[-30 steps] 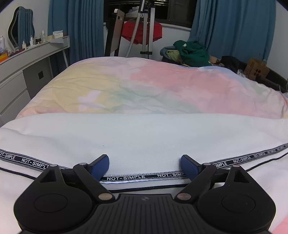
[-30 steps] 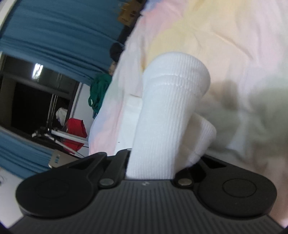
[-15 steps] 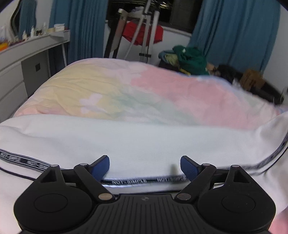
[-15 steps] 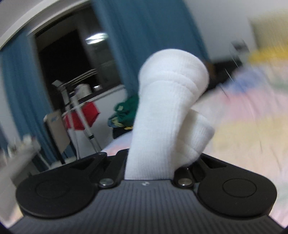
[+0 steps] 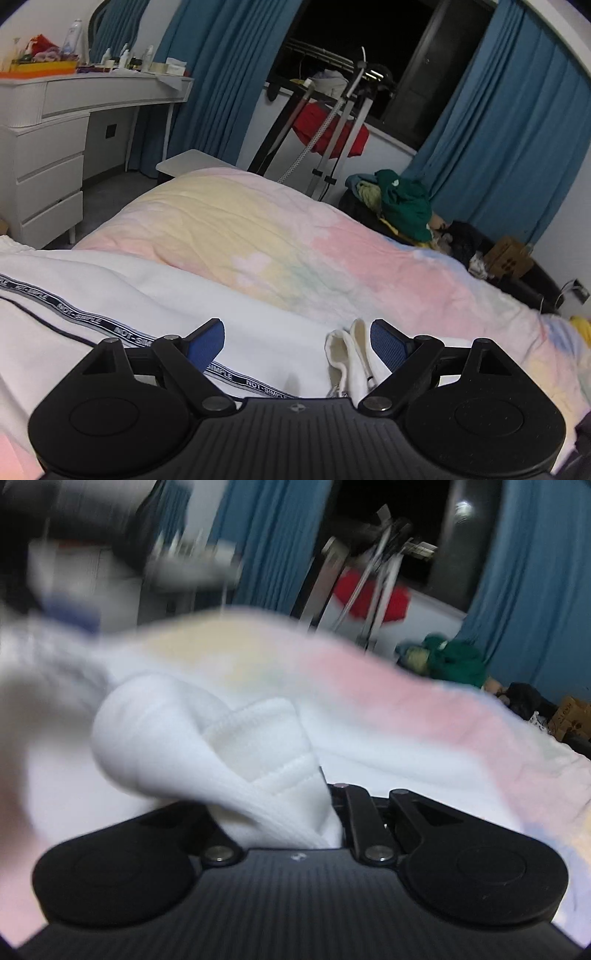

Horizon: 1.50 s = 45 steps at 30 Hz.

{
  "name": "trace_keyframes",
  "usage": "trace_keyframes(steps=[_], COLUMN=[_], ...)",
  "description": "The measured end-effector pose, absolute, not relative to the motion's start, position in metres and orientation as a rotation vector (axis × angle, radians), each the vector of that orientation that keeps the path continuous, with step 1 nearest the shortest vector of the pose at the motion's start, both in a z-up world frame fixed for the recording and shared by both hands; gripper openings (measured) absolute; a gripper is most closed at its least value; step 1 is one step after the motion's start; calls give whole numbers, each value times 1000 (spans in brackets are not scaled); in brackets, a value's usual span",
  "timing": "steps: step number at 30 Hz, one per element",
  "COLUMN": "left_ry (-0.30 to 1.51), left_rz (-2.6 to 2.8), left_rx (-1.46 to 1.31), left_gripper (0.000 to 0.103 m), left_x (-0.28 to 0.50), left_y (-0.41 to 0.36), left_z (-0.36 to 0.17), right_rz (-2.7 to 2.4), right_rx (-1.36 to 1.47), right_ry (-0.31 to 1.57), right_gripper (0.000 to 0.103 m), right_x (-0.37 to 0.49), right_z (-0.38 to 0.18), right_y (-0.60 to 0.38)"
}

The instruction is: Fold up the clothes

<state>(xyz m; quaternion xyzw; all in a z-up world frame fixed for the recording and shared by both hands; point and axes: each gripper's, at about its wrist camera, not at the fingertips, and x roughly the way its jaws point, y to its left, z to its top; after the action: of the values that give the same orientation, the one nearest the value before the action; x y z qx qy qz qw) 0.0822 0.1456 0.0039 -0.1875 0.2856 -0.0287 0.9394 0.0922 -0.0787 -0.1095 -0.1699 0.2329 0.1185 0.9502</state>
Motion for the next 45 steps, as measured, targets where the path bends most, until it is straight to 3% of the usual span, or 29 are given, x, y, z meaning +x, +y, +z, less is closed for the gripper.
trace_keyframes(steps=[9, 15, 18, 20, 23, 33, 45], left_ry=[513, 539, 534, 536, 543, 608, 670], left_rz=[-86, -80, -101, -108, -124, -140, -92], left_rx=[-380, -318, -310, -293, -265, -140, -10], left_gripper=[88, 88, 88, 88, 88, 88, 91], left_x=[73, 79, 79, 77, 72, 44, 45], left_y=[139, 127, 123, 119, 114, 81, 57], left_z=[14, 4, 2, 0, -3, -26, -59], right_rz=[268, 322, 385, 451, 555, 372, 127], right_rx=[-253, -272, -207, -146, -108, 107, 205], right_ry=[379, 446, 490, 542, 595, 485, 586], right_gripper=[12, 16, 35, 59, 73, 78, 78], right_x=[93, 100, 97, 89, 64, 21, 75], right_z=[-80, -100, -87, -76, -58, -22, -66], right_y=[-67, -49, -57, -65, -80, -180, -212])
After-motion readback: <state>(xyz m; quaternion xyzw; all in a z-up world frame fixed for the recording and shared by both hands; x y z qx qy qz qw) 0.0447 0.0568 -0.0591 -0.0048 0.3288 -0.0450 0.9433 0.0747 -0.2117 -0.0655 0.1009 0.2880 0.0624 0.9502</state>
